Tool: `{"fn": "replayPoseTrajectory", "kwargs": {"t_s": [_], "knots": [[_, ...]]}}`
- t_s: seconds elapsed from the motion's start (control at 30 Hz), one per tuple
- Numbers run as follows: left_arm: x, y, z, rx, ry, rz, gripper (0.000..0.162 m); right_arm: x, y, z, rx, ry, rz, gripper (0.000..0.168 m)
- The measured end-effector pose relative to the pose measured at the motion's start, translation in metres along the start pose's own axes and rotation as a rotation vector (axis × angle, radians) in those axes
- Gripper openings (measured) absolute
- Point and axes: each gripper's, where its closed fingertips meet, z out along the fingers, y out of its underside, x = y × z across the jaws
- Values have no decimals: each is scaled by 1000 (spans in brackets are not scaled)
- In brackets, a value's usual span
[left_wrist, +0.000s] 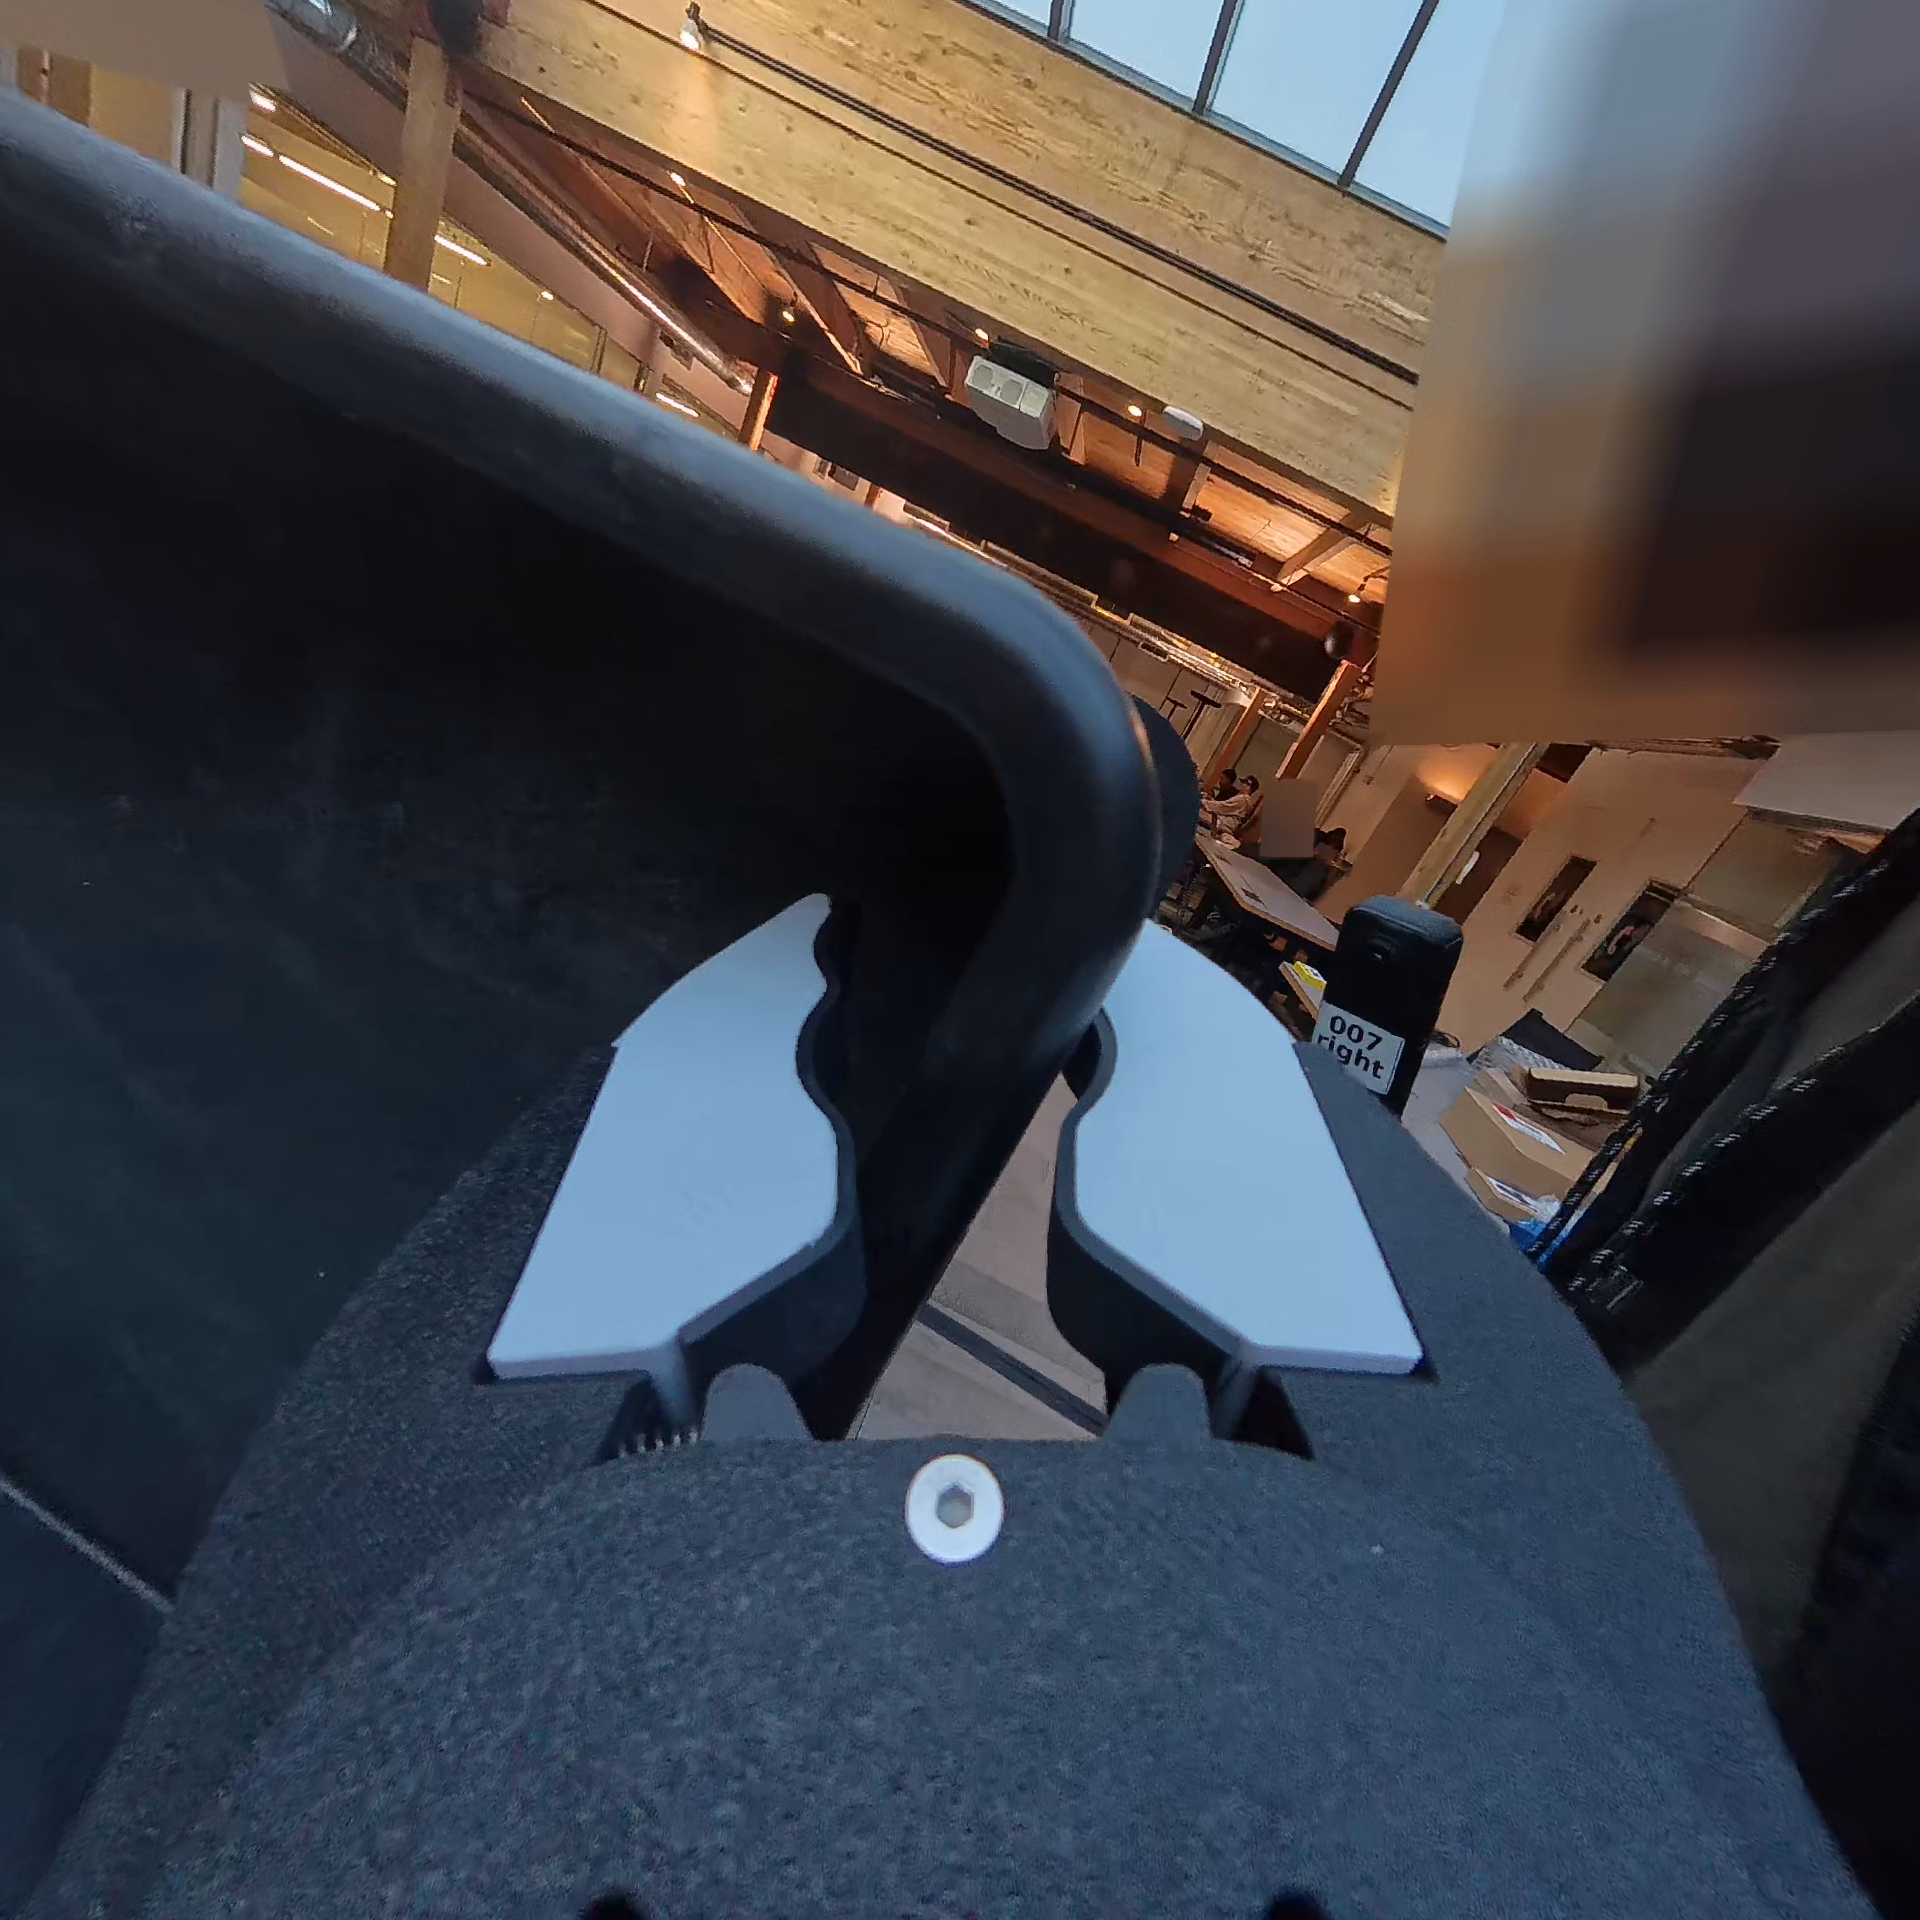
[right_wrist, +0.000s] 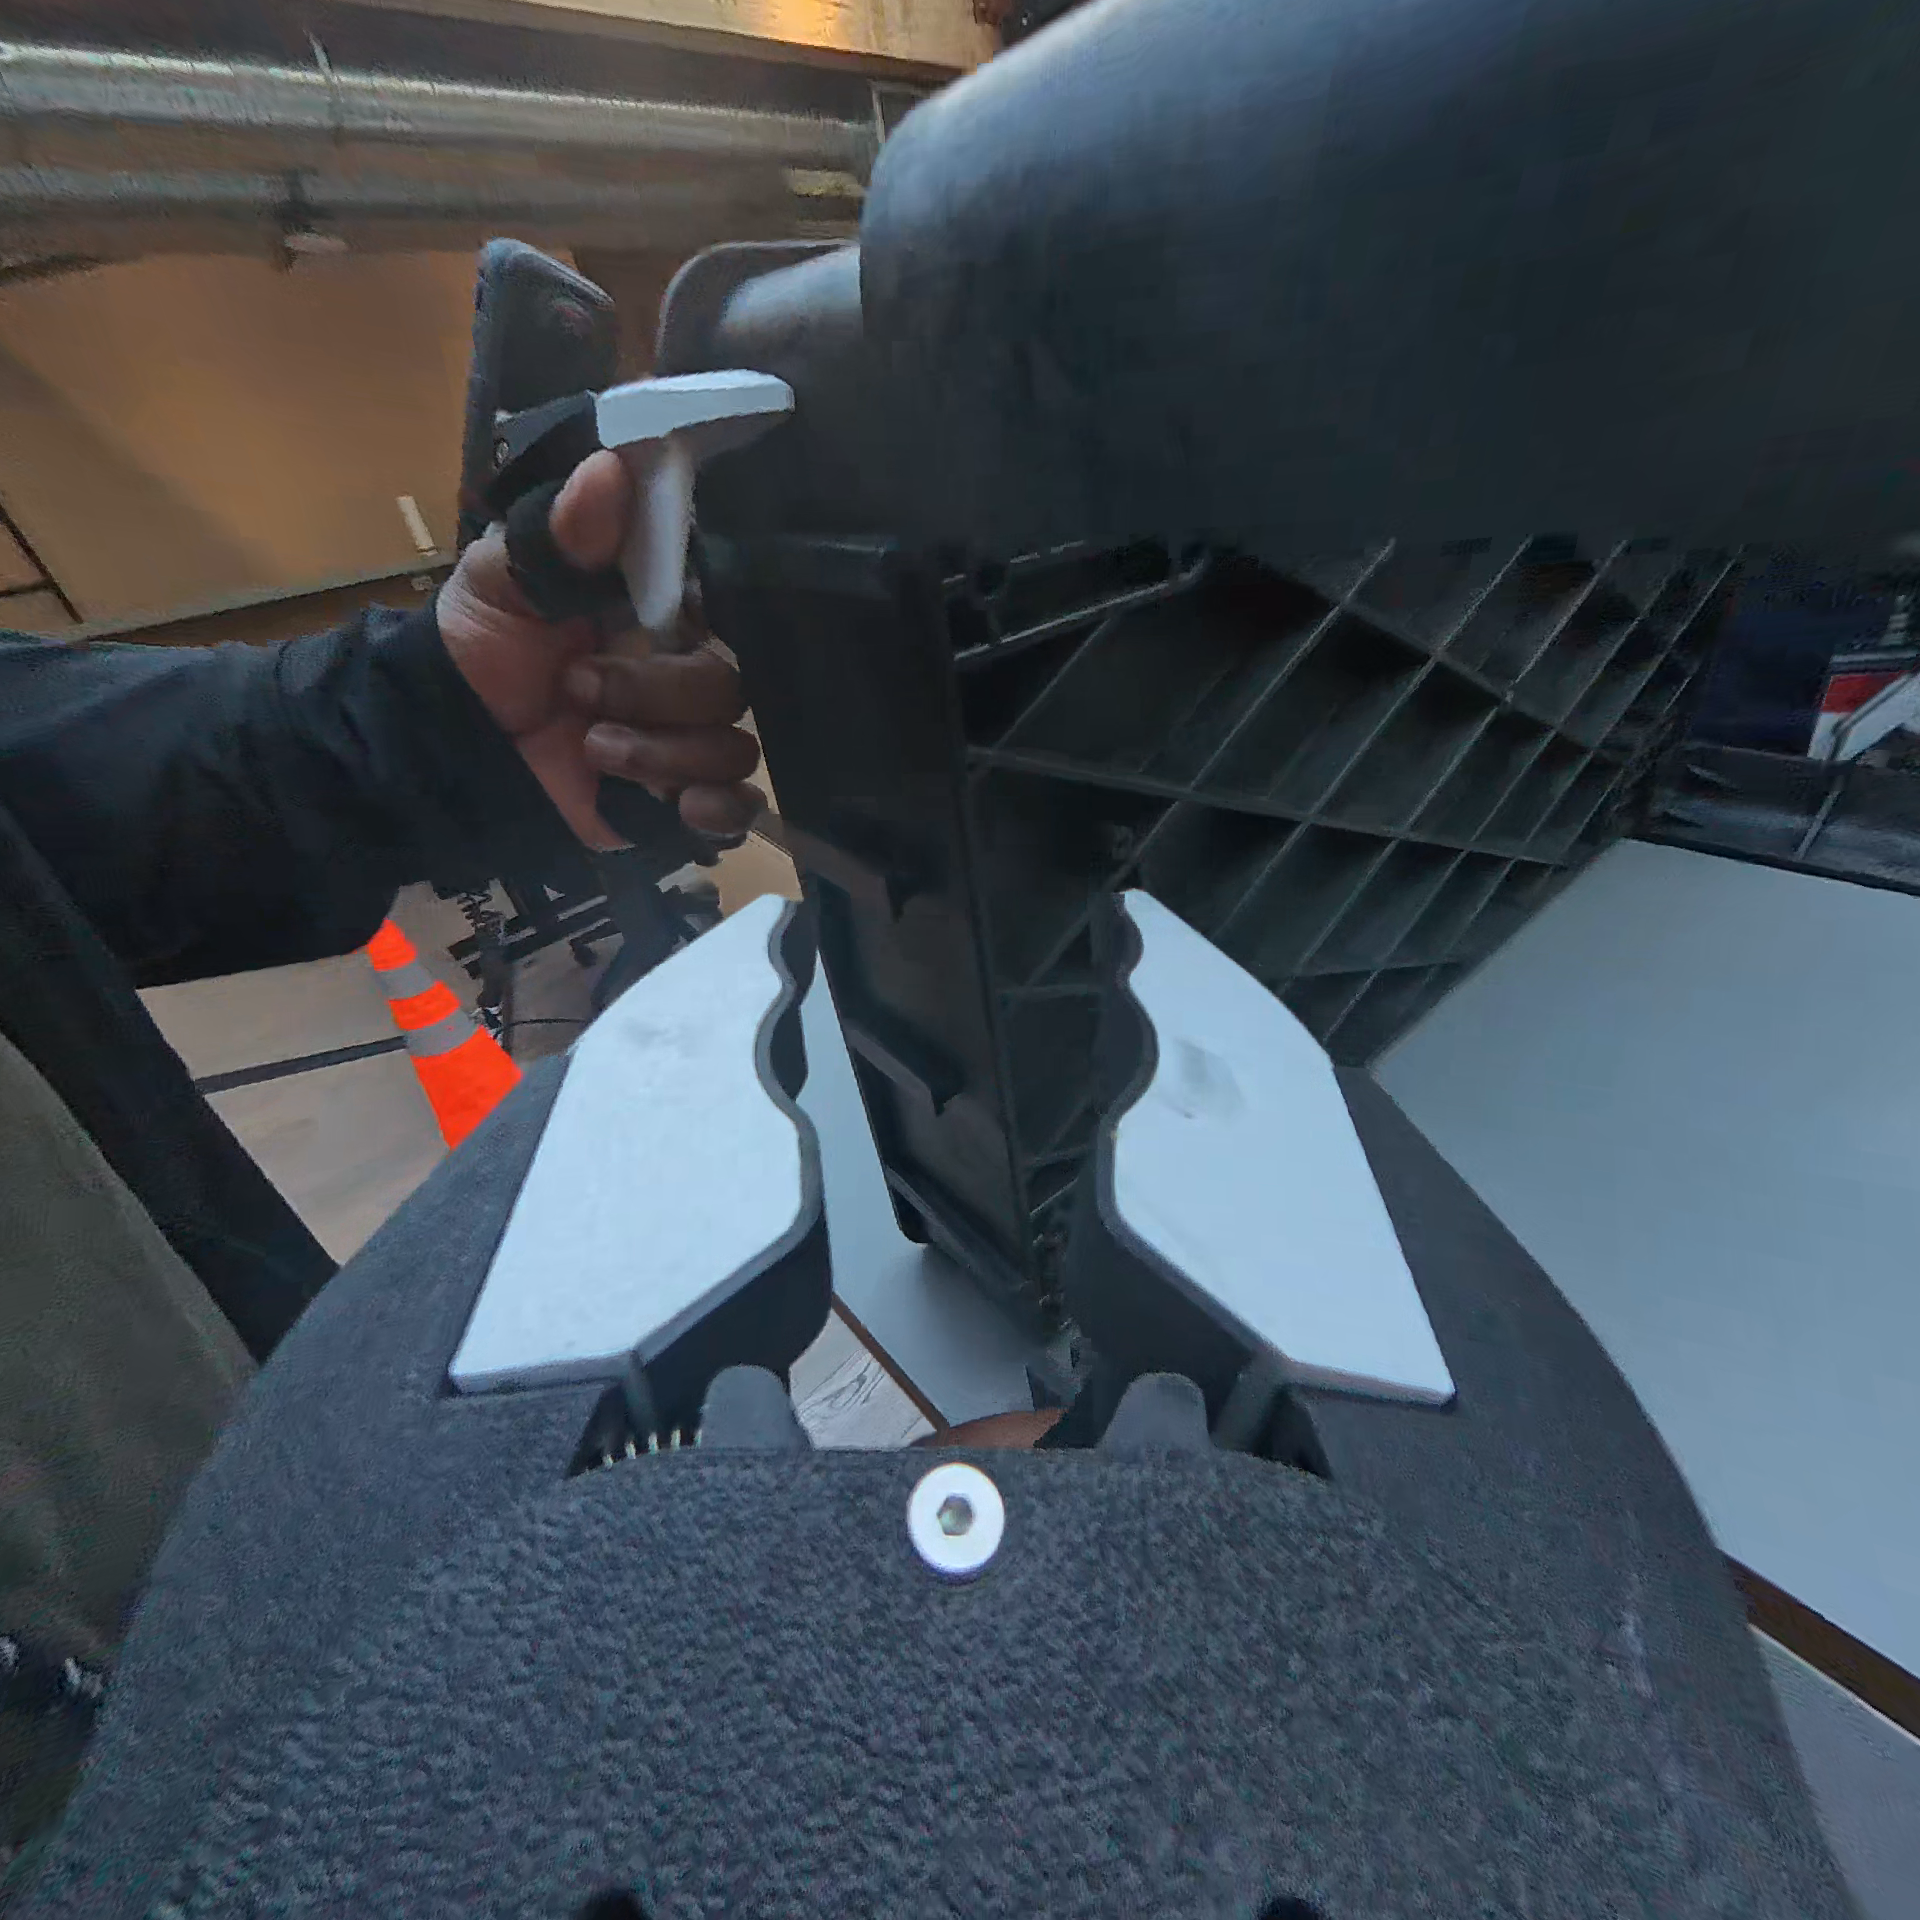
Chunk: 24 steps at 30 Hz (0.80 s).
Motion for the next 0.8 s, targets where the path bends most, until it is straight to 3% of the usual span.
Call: {"fn": "replayPoseTrajectory", "kwargs": {"t_s": [0.17, 0.23, 0.33, 0.47, 0.57, 0.7, 0.8], "knots": [[-4, 2, -2, 41, -23, -16, 43, 17, 47, 0, -91, 8, 37, 56], [-8, 10, -7, 39, -40, -6, 43, 27, 81, -1, -158, 38, 31, 57], [-15, 24, -19, 68, -46, -25, 58, 40, 139, -3, -277, 89, -3, 59], [-24, 52, -42, 67, -35, -3, 51, 43, 183, 5, -348, 142, -33, 62], [-41, 90, -57, 9, -17, -69, 51, 47, 207, 17, -412, 197, -79, 62], [-72, 177, -63, -219, -27, -86, 52, 56, 238, 31, -530, 265, -222, 58], [-94, 211, -62, -276, -91, -66, 54, 61, 247, 33, -630, 285, -346, 53]]}}
